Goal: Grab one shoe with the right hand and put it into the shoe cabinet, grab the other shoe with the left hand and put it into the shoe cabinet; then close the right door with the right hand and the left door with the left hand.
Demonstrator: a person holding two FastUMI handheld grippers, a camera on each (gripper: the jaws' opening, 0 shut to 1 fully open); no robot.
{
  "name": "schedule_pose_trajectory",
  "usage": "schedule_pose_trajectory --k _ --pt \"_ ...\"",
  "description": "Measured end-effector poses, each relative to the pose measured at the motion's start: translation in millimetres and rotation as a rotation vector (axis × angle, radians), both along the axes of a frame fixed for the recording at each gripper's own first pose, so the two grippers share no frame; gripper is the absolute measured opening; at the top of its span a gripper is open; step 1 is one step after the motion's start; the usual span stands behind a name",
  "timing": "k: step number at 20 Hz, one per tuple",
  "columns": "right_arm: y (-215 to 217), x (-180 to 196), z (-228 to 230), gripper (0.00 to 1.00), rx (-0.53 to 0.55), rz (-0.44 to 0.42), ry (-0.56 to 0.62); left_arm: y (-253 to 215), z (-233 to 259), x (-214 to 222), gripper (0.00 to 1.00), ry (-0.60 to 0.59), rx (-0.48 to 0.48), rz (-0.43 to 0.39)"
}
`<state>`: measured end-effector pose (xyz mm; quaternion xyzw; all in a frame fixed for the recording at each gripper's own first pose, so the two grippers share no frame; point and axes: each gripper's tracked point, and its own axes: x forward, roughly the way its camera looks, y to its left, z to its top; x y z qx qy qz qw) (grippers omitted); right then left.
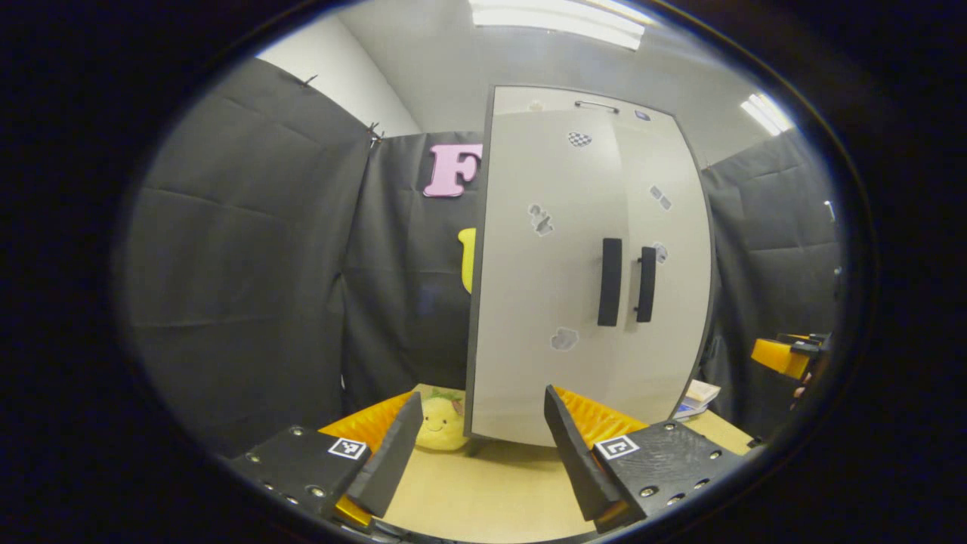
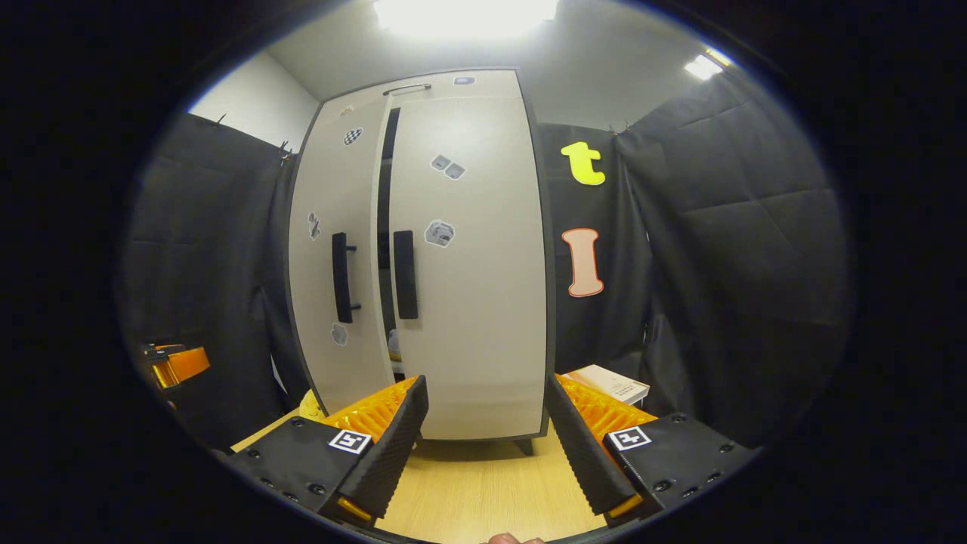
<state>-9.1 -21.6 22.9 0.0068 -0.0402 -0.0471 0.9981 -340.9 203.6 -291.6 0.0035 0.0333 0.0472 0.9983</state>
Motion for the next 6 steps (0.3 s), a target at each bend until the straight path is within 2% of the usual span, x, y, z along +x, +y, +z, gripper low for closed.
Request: schedule_pose_trajectory --k 5,6 --pt "12.3 7.6 -8.1 0.98 -0.03 0.02 0.024 5.4 -20.1 0.5 0.91 0.007 -0.037 0.014" --pt "14.4 10.8 -9.3 0.92 -0.029 0.027 0.029 8.1 -22.7 2.4 0.93 0.006 -0.038 0.023"
